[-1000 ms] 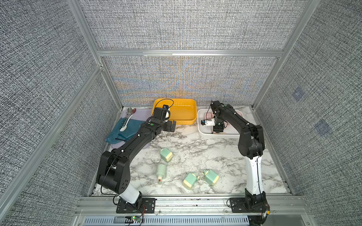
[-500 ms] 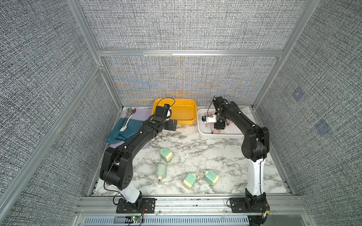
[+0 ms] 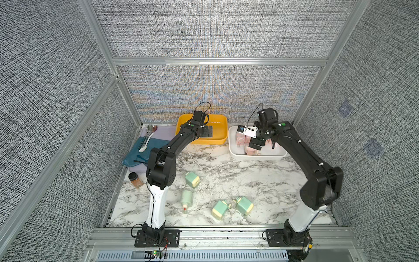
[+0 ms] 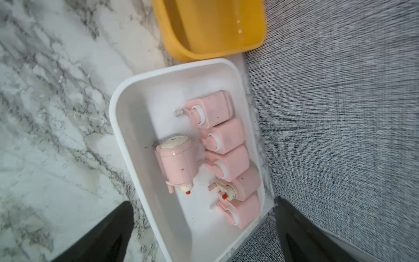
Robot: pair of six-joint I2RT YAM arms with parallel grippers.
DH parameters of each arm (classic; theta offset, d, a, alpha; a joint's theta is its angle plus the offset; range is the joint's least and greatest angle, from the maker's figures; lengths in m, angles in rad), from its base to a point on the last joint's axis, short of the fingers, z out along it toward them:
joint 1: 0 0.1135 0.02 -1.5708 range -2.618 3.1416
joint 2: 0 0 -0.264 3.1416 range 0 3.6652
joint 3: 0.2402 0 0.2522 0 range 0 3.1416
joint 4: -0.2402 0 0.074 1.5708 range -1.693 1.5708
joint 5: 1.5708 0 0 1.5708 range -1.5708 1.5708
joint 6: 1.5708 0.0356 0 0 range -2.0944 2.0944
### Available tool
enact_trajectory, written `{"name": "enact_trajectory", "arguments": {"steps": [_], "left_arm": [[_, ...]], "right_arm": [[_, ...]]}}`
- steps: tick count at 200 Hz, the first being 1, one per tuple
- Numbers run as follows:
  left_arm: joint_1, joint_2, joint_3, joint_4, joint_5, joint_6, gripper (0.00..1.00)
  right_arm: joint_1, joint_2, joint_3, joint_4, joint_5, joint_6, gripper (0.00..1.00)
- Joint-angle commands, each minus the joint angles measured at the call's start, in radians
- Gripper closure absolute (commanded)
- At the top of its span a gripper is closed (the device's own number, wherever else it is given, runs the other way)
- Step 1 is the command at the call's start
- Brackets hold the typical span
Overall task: Place the pencil sharpeners by color into the storage box
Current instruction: Place the pencil sharpener in the storage box, then move the storage box to the center of the board.
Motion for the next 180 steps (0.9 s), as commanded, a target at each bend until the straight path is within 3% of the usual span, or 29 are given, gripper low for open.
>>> {"name": "enact_trajectory", "arguments": {"steps": [1,27,44,60,77,95,136,180], "left_arm": [[-0.001,0.060,0.081,-0.073,0.008,-0.040,0.01],[-0.002,0.108,0.113,-0.111,0.048,-0.074,0.01],[-0.009,0.112,0.076,-0.108,0.078,-0.096,0.01],[-0.024,0.108,0.039,-0.107,0.084,-0.104,0.01],[-0.036,0.104,0.003,-0.109,0.092,-0.112,0.01],[-0.046,0.081,-0.039,-0.107,0.099,-0.121,0.01],[-0.061,0.021,-0.113,-0.103,0.100,-0.100,0.01],[-0.074,-0.050,-0.192,-0.108,0.200,-0.012,0.01]], "right_arm": [[0.011,-0.136,-0.198,0.454,-0.021,0.202,0.01],[0.016,-0.314,-0.462,0.861,0.083,0.461,0.01],[0.013,-0.387,-0.563,0.994,0.221,0.693,0.01],[-0.012,-0.413,-0.576,0.935,0.313,0.981,0.01],[-0.087,-0.390,-0.512,0.739,0.215,1.180,0.01],[-0.119,-0.360,-0.462,0.607,0.172,1.195,0.01],[-0.119,-0.434,-0.605,0.764,0.112,1.259,0.01],[-0.119,-0.451,-0.601,0.733,0.094,1.275,0.01]]}}
